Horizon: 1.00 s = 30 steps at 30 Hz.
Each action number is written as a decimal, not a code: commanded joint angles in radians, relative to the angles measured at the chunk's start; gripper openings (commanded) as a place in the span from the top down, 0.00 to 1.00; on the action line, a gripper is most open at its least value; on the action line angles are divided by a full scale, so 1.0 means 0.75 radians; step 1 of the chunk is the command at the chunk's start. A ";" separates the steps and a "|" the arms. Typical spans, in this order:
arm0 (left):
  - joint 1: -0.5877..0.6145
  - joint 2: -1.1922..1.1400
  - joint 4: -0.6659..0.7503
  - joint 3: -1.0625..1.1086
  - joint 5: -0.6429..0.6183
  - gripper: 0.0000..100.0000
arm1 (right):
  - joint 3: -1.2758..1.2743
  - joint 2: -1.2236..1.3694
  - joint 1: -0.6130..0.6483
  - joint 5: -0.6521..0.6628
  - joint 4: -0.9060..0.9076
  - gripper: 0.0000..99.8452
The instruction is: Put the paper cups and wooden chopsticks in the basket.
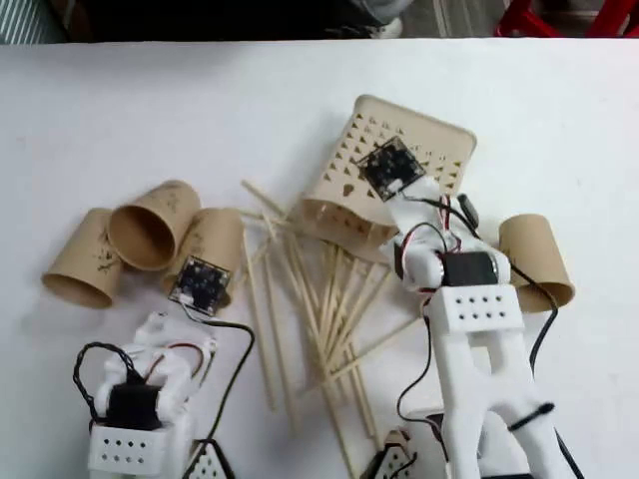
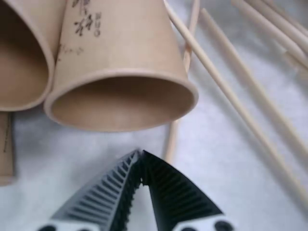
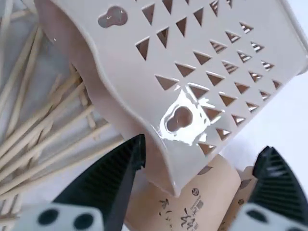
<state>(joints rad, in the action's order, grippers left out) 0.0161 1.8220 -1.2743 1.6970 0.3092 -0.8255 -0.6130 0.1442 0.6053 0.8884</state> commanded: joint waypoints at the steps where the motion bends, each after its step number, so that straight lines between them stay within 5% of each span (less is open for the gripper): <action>1: 0.003 -0.005 -0.008 -0.006 -0.004 0.98 | -0.065 0.054 -0.003 0.139 -0.197 0.64; 6: 0.003 -0.005 -0.008 -0.006 -0.004 0.98 | -0.215 0.085 -0.097 0.172 -0.590 0.66; 14: 0.003 -0.005 -0.008 -0.006 -0.004 0.98 | -0.268 0.073 -0.109 0.174 -0.817 0.96; 22: 0.003 -0.005 -0.008 -0.006 -0.004 0.98 | -0.123 0.073 -0.116 0.166 -0.729 0.98; 30: 0.003 -0.005 -0.008 -0.006 -0.004 0.98 | 0.389 0.087 -0.124 0.080 -0.259 0.98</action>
<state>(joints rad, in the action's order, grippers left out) 0.0161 1.8220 -1.2743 1.6970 0.3092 -0.7058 -0.5409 0.0614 0.7066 0.5738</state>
